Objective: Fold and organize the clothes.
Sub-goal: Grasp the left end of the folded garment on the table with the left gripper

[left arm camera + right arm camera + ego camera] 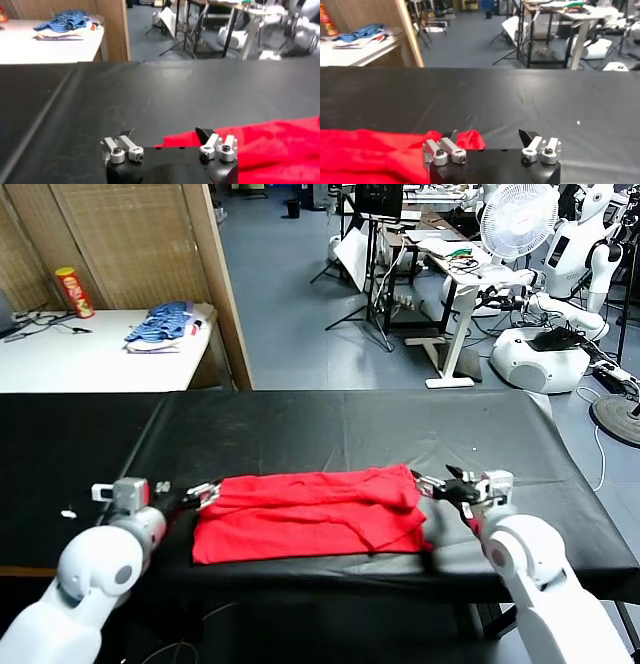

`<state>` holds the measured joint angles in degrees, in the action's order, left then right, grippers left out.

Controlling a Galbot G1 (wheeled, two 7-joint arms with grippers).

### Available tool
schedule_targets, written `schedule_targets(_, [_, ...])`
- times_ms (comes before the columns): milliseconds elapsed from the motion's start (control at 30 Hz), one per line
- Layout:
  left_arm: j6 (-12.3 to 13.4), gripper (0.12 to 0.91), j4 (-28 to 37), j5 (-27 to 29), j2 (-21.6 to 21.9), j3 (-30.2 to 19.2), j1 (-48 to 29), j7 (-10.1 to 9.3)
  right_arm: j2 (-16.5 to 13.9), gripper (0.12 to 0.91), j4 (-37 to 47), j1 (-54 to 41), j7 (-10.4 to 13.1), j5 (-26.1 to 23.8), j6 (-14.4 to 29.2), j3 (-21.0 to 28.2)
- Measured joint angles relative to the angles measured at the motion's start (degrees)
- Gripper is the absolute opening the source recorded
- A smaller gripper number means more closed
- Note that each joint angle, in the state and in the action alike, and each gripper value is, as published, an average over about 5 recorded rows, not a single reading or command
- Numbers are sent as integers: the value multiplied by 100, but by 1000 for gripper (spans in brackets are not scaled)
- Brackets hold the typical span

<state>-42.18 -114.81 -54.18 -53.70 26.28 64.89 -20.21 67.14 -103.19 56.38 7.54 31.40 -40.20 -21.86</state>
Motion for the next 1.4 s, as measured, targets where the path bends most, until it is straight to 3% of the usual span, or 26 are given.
schedule_targets(267, [0, 795, 652, -183, -322, -131, -226, 140, 284, 740, 522, -247, -83, -168, 122, 192])
schedule_targets(367, [0, 746, 831, -152, -397, -164, -251, 201, 324, 721, 615, -258, -92, -195, 151, 205])
schedule_targets(567, [11, 457, 1070, 194, -497, -212, -260, 428, 455, 678, 726, -224, -106, -370, 250, 211])
schedule_targets(700, [23, 230, 1133, 571, -554, -251, -228, 552, 568, 513, 750, -142, 3, -651, 458, 252])
schedule_targets(800, [52, 143, 1119, 932, -595, -291, -185, 689, 651, 346, 758, -67, 187, -907, 698, 322])
schedule_targets(900, [282, 146, 1100, 1455, -627, -357, -139, 829, 739, 197, 777, 8, 292, -1075, 895, 383])
schedule_targets(1000, [571, 140, 1104, 1949, -648, -402, -131, 868, 813, 132, 778, 61, 324, -1131, 971, 411])
schedule_targets(1300, [819, 141, 1130, 2341, -583, -400, -210, 948, 793, 140, 556, 255, 138, -1072, 975, 309])
schedule_targets(1400, [837, 169, 1101, 2338, -535, -377, -197, 972, 734, 242, 366, 378, 87, -1049, 965, 234])
